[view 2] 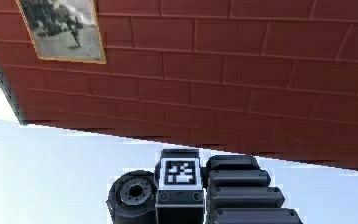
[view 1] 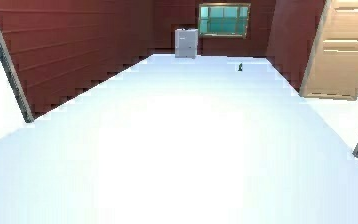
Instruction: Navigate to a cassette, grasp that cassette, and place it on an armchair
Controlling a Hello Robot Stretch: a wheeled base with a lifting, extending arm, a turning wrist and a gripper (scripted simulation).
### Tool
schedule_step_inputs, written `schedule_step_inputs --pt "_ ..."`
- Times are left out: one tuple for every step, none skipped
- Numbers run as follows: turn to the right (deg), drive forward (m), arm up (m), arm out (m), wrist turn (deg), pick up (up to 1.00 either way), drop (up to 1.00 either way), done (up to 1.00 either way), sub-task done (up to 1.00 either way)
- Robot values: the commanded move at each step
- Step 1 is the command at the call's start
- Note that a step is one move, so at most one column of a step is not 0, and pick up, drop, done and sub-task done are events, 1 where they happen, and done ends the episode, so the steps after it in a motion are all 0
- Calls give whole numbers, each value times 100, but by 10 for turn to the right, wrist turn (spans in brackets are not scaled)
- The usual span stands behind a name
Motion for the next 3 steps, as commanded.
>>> schedule_step_inputs --pt "450 0 0 0 0 0 0 0 0" --pt "0 30 0 0 0 0 0 0 0" --pt "-450 0 0 0 0 0 0 0 0"
